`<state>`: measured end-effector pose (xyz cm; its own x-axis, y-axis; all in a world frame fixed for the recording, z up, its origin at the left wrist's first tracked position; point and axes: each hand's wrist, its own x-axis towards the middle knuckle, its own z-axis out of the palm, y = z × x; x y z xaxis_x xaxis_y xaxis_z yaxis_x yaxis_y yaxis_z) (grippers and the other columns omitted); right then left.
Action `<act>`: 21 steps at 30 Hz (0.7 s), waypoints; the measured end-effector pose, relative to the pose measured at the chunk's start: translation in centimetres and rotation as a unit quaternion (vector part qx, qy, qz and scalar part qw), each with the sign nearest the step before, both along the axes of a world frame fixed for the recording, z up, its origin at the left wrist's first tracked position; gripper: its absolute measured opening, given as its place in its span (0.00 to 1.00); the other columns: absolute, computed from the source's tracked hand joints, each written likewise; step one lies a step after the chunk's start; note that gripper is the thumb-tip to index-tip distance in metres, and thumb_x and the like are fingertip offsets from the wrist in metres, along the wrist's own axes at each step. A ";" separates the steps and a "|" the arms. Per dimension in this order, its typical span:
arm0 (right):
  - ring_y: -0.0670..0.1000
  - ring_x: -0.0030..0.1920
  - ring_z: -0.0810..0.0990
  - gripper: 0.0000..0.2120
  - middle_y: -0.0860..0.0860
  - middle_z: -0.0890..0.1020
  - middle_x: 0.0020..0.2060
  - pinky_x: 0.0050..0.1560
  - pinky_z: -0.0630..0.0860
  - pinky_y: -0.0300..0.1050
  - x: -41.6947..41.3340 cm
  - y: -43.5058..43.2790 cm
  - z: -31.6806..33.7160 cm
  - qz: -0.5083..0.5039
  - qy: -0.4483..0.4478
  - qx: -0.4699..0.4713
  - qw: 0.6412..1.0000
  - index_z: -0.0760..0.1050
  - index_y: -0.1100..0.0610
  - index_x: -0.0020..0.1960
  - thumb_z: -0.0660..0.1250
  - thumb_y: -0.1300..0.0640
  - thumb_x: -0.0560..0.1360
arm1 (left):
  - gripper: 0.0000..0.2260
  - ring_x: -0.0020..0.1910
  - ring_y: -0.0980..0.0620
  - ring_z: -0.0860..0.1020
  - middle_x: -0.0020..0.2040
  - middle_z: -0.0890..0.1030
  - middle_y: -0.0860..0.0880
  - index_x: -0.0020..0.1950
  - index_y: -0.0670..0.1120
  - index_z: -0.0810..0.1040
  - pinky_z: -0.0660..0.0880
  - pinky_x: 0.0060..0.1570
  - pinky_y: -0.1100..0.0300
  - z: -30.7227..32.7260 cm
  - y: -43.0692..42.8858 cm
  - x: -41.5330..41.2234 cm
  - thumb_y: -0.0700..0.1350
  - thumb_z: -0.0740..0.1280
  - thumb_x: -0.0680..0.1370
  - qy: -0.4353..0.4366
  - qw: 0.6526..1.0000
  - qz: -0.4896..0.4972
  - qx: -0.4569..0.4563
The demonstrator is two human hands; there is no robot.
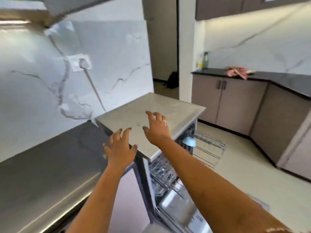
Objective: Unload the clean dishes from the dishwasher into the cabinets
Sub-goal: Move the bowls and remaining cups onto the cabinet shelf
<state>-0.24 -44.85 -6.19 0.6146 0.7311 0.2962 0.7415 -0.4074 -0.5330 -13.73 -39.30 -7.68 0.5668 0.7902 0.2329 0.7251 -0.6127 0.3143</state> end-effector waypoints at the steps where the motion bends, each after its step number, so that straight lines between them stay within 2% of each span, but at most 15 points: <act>1: 0.60 0.70 0.60 0.28 0.56 0.62 0.70 0.68 0.64 0.56 1.9 -1.9 -1.6 -0.011 0.014 -0.010 1.000 0.55 0.50 0.74 0.62 0.53 0.77 | 0.28 0.75 0.44 0.54 0.76 0.58 0.49 0.73 0.58 0.57 0.52 0.69 0.34 -1.5 -1.4 1.4 0.53 0.65 0.76 0.005 1.000 -0.005 -0.019; 5: 0.60 0.72 0.58 0.28 0.53 0.61 0.70 0.67 0.66 0.57 7.5 -8.7 -7.7 -0.040 0.084 -0.077 0.993 0.57 0.49 0.73 0.63 0.54 0.77 | 0.26 0.74 0.44 0.56 0.74 0.61 0.49 0.72 0.57 0.61 0.53 0.69 0.34 -6.4 -6.0 5.3 0.50 0.66 0.75 0.006 0.995 0.002 -0.095; 9: 0.61 0.72 0.57 0.27 0.53 0.61 0.71 0.68 0.66 0.60 14.0 -16.5 -13.9 -0.065 0.133 -0.185 0.972 0.59 0.50 0.73 0.64 0.53 0.76 | 0.25 0.73 0.45 0.59 0.73 0.62 0.50 0.71 0.55 0.61 0.53 0.70 0.37 -11.2 -11.0 10.2 0.48 0.64 0.76 0.021 0.983 0.007 -0.184; 12: 0.60 0.69 0.61 0.24 0.54 0.63 0.69 0.65 0.69 0.57 18.2 -20.6 -16.6 -0.083 0.147 -0.233 0.958 0.63 0.51 0.70 0.63 0.55 0.76 | 0.25 0.72 0.45 0.60 0.73 0.62 0.49 0.72 0.54 0.61 0.56 0.69 0.39 -13.5 -13.4 13.5 0.47 0.64 0.76 0.034 0.974 0.002 -0.222; 15: 0.61 0.67 0.64 0.21 0.55 0.65 0.67 0.64 0.68 0.56 21.2 -21.8 -18.1 -0.097 0.168 -0.256 0.947 0.65 0.52 0.69 0.62 0.55 0.76 | 0.24 0.70 0.46 0.63 0.71 0.65 0.48 0.71 0.52 0.64 0.62 0.68 0.42 -14.9 -13.8 16.3 0.46 0.65 0.76 0.011 0.967 -0.024 -0.252; 17: 0.62 0.67 0.64 0.21 0.56 0.65 0.67 0.64 0.67 0.56 22.7 -21.1 -19.2 -0.088 0.181 -0.265 0.943 0.65 0.52 0.69 0.62 0.55 0.76 | 0.19 0.61 0.50 0.70 0.66 0.69 0.47 0.67 0.50 0.69 0.72 0.59 0.52 -15.8 -13.2 18.0 0.43 0.65 0.76 -0.014 0.956 -0.042 -0.290; 18: 0.61 0.67 0.64 0.21 0.56 0.65 0.68 0.64 0.67 0.56 23.3 -20.6 -19.7 -0.083 0.187 -0.263 0.943 0.66 0.52 0.69 0.62 0.55 0.76 | 0.16 0.52 0.54 0.74 0.63 0.72 0.46 0.64 0.49 0.71 0.75 0.49 0.59 -16.1 -12.6 18.7 0.43 0.64 0.76 -0.023 0.950 -0.043 -0.307; 20: 0.61 0.68 0.64 0.22 0.56 0.65 0.68 0.65 0.67 0.56 24.8 -18.9 -21.2 -0.078 0.202 -0.249 0.944 0.66 0.52 0.69 0.63 0.55 0.76 | 0.11 0.33 0.58 0.72 0.58 0.76 0.44 0.59 0.47 0.75 0.69 0.28 0.69 -17.7 -10.9 20.5 0.43 0.64 0.78 -0.040 0.941 -0.029 -0.335; 21: 0.61 0.68 0.64 0.22 0.56 0.65 0.69 0.65 0.66 0.55 25.8 -17.7 -22.4 -0.077 0.211 -0.241 0.944 0.66 0.53 0.69 0.64 0.55 0.76 | 0.09 0.29 0.58 0.70 0.56 0.78 0.45 0.58 0.46 0.76 0.67 0.24 0.68 -18.9 -9.6 21.7 0.42 0.64 0.78 -0.046 0.939 -0.024 -0.340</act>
